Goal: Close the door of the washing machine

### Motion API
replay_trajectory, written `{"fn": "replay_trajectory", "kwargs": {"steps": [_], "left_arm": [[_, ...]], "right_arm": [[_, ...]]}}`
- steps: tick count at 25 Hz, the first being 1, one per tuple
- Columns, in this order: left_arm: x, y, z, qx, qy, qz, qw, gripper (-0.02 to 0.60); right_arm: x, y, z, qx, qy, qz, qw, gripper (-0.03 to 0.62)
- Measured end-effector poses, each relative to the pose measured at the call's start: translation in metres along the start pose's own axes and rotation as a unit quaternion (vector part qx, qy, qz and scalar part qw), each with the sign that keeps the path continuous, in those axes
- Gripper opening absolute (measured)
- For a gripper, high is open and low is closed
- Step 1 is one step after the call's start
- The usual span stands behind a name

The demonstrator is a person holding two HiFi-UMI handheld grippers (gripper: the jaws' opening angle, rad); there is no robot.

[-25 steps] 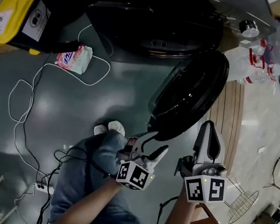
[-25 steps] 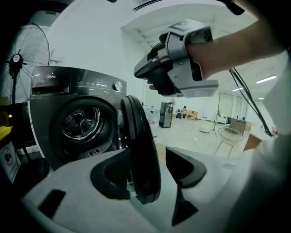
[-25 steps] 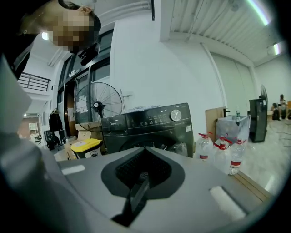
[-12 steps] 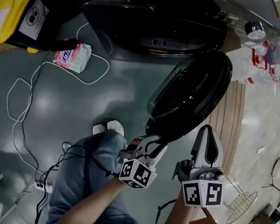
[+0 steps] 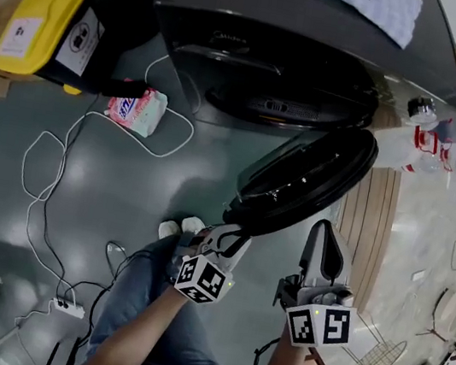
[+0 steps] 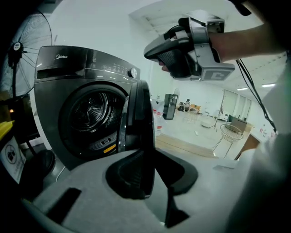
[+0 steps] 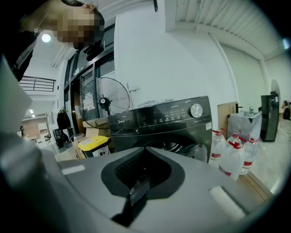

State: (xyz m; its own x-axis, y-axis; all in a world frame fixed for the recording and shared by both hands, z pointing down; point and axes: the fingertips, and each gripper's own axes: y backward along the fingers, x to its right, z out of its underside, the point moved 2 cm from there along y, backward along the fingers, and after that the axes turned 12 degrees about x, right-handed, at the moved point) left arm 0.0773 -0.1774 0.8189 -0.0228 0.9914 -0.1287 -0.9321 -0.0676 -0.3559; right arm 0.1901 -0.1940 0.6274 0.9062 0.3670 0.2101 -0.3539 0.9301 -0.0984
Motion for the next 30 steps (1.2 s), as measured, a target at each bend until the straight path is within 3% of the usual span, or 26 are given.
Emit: {"fn": "replay_trajectory", "kwargs": {"steps": [11, 19, 23, 30], "left_arm": [[-0.160, 0.009, -0.022, -0.020, -0.029, -0.036, 0.9987, 0.074], [-0.255, -0.012, -0.045, -0.016, -0.050, -0.038, 0.9979, 0.086], [-0.285, -0.022, -0.056, -0.014, -0.050, -0.049, 0.9975, 0.089], [-0.294, -0.026, -0.060, -0.010, -0.034, -0.047, 0.9983, 0.099]], "right_arm": [[-0.049, -0.070, 0.001, -0.010, -0.011, -0.052, 0.999, 0.008], [-0.063, -0.090, 0.018, -0.034, -0.016, -0.059, 0.998, 0.008], [-0.064, -0.093, 0.020, -0.037, -0.019, -0.058, 0.997, 0.008], [-0.059, -0.095, 0.020, -0.036, -0.024, -0.055, 0.998, 0.008]]}}
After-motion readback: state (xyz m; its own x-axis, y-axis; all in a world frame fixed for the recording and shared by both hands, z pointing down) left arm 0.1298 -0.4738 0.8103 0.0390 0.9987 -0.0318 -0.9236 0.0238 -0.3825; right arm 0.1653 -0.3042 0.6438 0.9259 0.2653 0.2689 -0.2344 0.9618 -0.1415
